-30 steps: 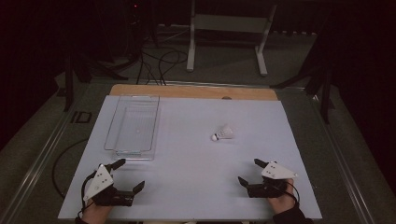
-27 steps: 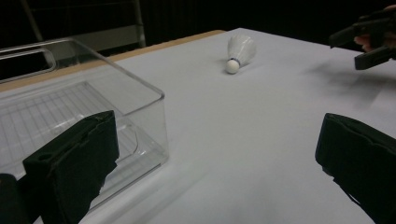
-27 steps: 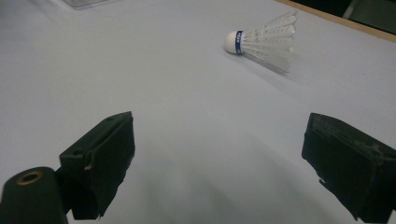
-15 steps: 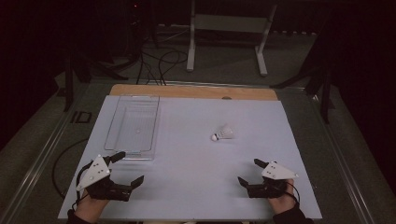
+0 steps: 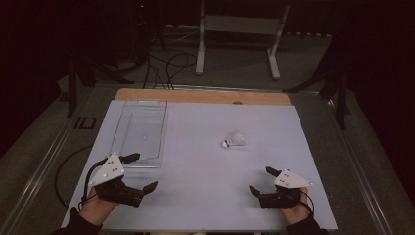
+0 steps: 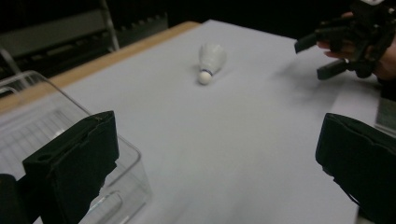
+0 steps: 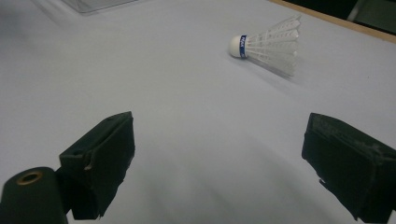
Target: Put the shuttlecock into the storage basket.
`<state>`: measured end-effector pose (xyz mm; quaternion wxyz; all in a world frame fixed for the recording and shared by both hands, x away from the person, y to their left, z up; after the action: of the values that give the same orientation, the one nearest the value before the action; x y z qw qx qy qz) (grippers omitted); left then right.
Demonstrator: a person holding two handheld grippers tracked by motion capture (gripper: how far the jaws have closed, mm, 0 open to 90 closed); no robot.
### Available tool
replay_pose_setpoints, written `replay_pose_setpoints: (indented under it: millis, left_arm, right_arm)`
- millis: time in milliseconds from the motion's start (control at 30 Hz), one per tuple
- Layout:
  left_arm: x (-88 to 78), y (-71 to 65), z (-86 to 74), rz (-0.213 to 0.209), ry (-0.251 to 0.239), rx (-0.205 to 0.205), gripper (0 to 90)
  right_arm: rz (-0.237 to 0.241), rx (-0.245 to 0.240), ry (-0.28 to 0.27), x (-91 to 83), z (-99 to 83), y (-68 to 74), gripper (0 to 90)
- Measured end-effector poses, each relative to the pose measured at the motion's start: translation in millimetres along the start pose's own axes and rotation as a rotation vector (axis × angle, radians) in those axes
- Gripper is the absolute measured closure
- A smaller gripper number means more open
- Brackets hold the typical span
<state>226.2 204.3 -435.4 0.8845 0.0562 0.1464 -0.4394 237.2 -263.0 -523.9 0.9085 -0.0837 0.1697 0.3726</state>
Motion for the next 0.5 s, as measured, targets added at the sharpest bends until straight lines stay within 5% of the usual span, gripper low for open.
replay_pose_setpoints:
  millis: [100,500]
  left_arm:
    - [5.2,-1.7,1.7,0.005,0.057,-0.001,0.3]
    - [23.3,-5.6,0.4,-0.100,0.204,0.021,0.3]
  right_arm:
    - [0.003,0.000,-0.002,-0.2,0.3,0.1,9.3]
    - [0.004,0.003,0.002,-0.4,0.1,0.1,9.3]
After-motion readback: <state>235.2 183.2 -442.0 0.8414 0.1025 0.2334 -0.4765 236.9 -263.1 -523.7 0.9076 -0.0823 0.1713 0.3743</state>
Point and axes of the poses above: each handheld gripper's, and its own axes: x roughly forward along the jaws, z roughly out of its top, y roughly to its left, the point moved 1 cm from there along x, roughly forward along the jaws, and after that the axes turned 9 degrees about -y, right-handed, at the moved point
